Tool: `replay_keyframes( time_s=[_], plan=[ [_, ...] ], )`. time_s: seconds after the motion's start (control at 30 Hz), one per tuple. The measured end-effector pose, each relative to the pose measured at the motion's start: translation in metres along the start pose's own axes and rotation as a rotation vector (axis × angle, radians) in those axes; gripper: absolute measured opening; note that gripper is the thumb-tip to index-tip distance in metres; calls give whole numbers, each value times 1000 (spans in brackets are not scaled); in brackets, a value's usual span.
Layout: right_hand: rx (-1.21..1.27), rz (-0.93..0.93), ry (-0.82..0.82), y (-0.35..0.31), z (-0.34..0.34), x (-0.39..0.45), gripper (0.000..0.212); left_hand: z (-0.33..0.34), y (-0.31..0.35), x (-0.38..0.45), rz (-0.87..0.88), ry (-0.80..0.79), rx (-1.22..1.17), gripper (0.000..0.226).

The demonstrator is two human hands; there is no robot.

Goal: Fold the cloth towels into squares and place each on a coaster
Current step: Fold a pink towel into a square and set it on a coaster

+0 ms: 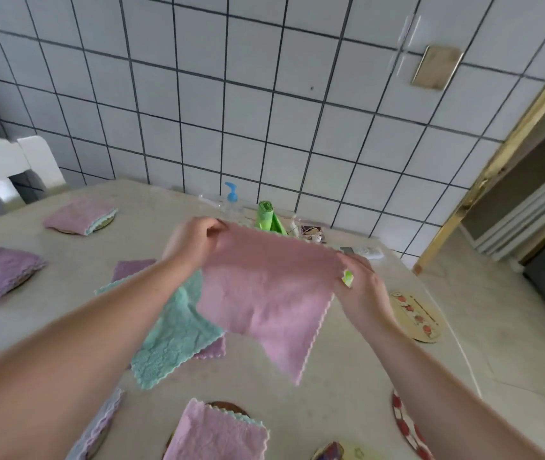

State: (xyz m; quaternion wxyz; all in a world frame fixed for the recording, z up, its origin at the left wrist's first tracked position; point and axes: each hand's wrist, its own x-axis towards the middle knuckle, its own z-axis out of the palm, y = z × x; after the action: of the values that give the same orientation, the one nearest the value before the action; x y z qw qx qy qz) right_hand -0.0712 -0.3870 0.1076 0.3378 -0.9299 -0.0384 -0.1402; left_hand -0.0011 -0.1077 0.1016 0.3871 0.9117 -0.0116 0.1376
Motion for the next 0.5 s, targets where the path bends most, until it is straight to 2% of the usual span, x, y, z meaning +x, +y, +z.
replay_keyframes(
  time_s=[0.17, 0.27, 0.4, 0.5],
  plan=[
    [57, -107, 145, 23, -75, 7, 40, 9, 76, -11, 184, 156, -118, 23],
    [87, -132, 214, 51, -101, -6, 37, 21, 96, -32, 282, 217, -111, 21],
    [47, -107, 225, 95, -113, -36, 39, 56, 93, -77, 226, 162, -155, 23],
    [-45, -63, 124, 130, -110, -66, 37, 90, 75, -118, 168, 72, -216, 20]
  ],
)
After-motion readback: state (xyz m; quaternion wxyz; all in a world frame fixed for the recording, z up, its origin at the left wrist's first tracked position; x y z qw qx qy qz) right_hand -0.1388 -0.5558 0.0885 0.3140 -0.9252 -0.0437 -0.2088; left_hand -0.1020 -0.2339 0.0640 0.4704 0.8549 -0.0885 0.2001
